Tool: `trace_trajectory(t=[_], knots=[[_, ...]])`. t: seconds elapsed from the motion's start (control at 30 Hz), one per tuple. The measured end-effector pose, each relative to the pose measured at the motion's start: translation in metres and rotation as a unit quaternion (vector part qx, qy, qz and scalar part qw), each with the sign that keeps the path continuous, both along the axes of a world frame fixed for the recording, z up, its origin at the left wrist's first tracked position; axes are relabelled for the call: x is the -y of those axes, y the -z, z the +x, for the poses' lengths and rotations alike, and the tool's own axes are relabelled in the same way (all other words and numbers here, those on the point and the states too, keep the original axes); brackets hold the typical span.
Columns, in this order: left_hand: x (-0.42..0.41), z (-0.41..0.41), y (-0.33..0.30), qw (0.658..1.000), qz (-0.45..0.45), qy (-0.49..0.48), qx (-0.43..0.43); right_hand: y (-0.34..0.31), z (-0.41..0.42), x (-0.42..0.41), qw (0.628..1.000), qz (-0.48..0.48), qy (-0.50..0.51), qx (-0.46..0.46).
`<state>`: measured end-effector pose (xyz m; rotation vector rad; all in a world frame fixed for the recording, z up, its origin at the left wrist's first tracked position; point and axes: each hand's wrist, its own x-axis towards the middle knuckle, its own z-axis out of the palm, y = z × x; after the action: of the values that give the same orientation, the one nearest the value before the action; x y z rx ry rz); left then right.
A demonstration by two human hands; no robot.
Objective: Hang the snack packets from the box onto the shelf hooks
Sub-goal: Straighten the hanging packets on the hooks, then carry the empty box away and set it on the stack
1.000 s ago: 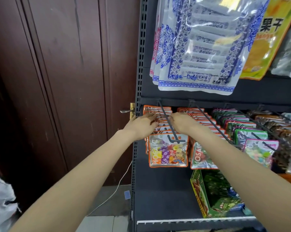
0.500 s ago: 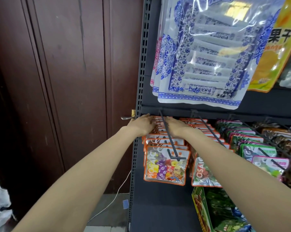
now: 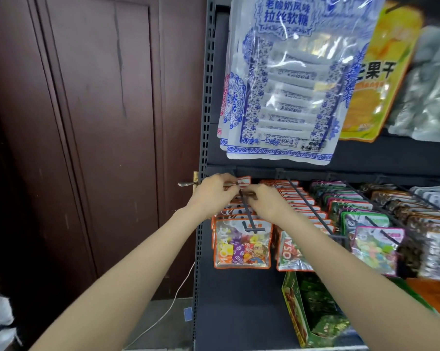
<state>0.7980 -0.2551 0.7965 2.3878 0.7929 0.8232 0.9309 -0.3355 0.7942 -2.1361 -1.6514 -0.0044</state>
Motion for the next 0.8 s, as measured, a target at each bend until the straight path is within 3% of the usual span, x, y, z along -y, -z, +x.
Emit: trace_trajectory(t=[0.3,0.57,0.8], knots=[[0.098,-0.012,-0.020,0.979,0.203,0.016,0.006,-0.016,-0.035,0.105,0.988,0.145,0.053,-0.013],[0.216,0.020,0.020,0.990,0.065,0.117,0.052,0.020,-0.020,0.251,0.975,0.135,0.172,-0.042],[0.334,0.072,0.115,0.962,-0.002,0.254,-0.104,0.145,0.020,0.397,0.938,-0.021,0.330,-0.104]])
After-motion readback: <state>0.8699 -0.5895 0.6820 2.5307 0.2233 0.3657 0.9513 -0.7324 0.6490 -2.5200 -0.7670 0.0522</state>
